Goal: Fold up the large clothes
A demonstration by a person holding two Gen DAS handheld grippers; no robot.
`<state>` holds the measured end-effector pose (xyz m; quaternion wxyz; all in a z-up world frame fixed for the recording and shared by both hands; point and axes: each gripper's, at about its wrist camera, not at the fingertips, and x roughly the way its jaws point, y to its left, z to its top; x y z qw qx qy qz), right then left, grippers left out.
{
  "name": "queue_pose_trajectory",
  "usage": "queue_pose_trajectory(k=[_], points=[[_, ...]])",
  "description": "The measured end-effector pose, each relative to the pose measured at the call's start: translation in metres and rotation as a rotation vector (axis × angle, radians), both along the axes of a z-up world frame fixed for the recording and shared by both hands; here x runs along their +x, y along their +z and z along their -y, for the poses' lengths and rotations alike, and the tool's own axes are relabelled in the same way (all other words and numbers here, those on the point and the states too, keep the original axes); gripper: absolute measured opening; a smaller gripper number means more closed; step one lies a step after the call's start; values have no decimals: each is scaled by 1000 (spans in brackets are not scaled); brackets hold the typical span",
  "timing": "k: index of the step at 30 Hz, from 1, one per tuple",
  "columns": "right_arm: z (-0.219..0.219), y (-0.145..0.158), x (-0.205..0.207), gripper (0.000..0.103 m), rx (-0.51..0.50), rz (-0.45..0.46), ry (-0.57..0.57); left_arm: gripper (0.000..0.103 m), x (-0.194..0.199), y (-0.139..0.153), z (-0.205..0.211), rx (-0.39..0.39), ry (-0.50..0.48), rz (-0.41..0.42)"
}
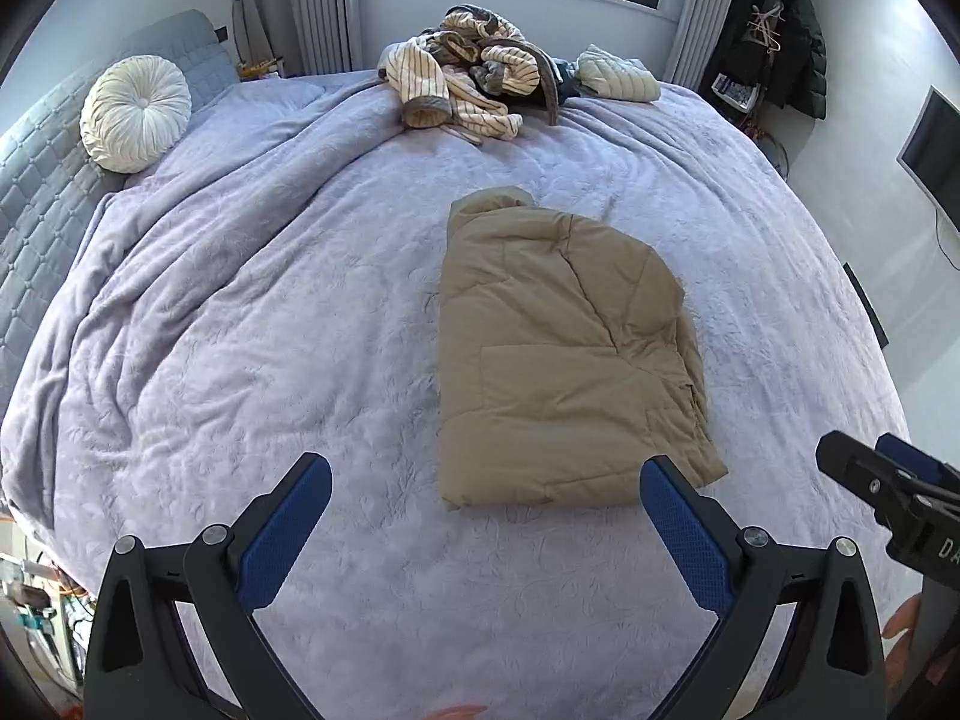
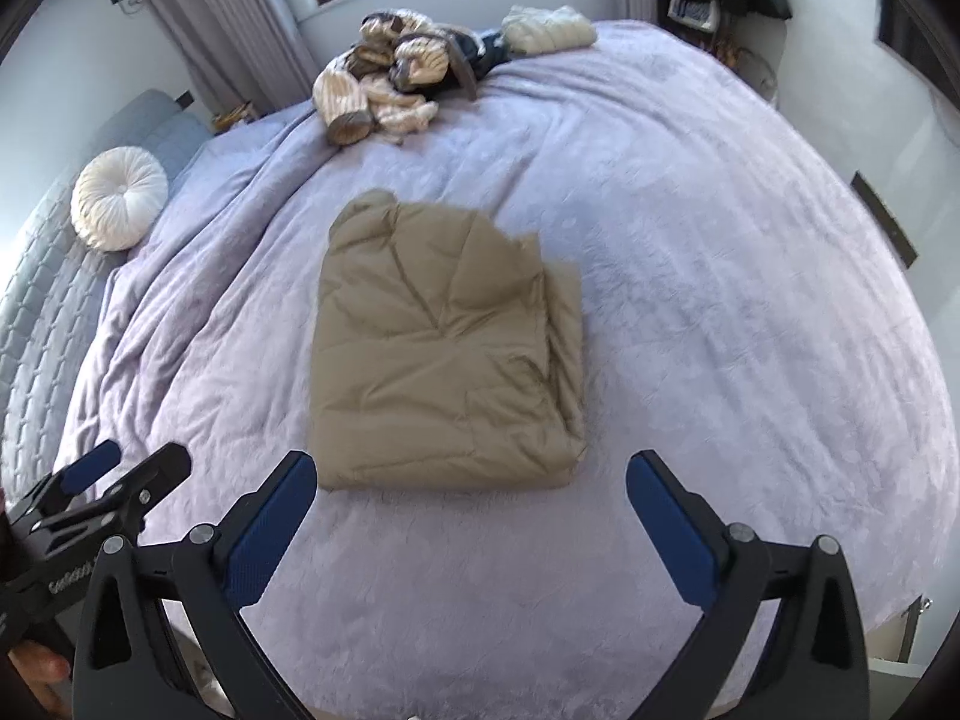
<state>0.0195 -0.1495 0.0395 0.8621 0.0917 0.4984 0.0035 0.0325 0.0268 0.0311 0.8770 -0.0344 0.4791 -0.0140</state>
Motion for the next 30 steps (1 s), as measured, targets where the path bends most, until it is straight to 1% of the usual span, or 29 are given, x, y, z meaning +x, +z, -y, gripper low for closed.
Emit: queue_pose_trajectory(k=[4, 10, 30], points=[[0, 8, 0, 103, -36, 10, -8, 103, -3, 3, 0, -8, 4, -3], [-3, 16, -3, 103, -50, 35, -19, 103, -9, 9, 0, 8, 16, 16], [-10, 19, -4, 103, -55, 36, -14, 103, -8, 12, -5, 9, 33, 20]])
